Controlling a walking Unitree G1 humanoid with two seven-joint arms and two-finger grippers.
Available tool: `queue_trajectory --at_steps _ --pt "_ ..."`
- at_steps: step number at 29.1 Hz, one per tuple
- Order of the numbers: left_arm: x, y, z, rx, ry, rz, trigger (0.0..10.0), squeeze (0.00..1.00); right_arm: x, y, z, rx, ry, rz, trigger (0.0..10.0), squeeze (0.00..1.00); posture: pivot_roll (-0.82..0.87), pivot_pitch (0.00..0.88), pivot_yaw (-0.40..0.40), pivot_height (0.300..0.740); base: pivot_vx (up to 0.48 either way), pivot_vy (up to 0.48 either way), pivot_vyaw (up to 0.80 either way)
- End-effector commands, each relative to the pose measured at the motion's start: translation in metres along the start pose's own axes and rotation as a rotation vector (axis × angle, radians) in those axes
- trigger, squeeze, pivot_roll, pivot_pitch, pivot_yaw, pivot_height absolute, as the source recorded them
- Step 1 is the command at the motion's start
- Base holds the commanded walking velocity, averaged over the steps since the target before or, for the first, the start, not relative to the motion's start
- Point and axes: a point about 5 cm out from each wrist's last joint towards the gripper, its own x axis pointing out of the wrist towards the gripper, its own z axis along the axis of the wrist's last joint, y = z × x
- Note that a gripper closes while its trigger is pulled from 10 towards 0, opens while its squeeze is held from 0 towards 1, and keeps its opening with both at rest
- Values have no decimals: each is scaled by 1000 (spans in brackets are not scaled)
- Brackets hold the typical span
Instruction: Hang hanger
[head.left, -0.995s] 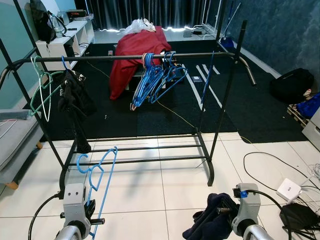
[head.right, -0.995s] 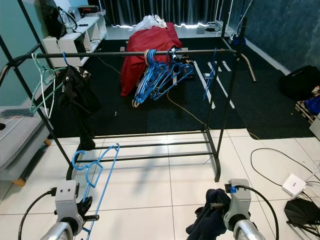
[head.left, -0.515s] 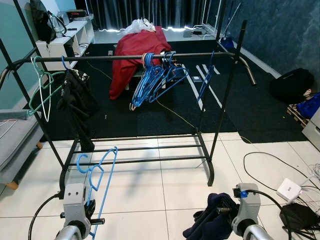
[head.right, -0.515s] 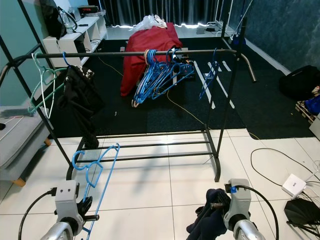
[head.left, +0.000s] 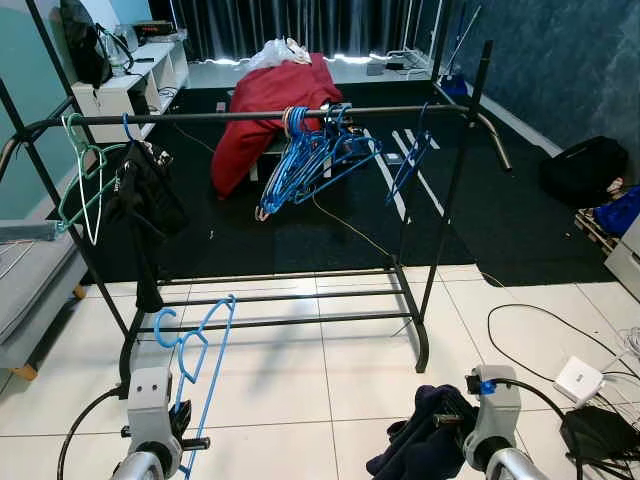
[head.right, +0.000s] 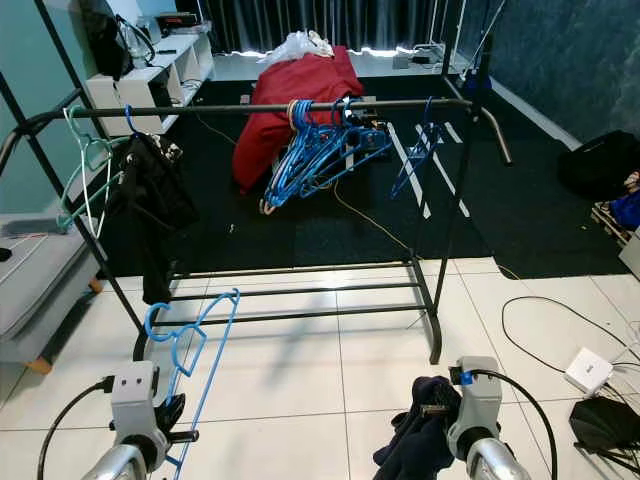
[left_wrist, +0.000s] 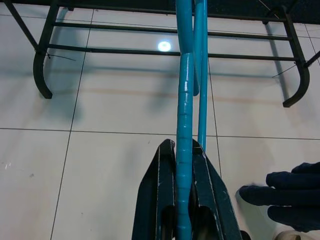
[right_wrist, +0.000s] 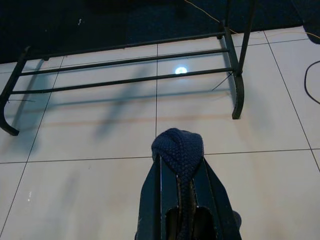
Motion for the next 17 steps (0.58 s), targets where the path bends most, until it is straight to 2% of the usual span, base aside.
queue_trajectory --at_steps 1,17 --pt "-1 6 0 8 1 8 10000 0 0 1 0 6 -6 -2 10000 0 18 13 15 735 0 0 0" --pt "-1 6 0 8 1 8 10000 0 0 1 0 6 -6 -2 10000 0 18 17 15 735 0 0 0"
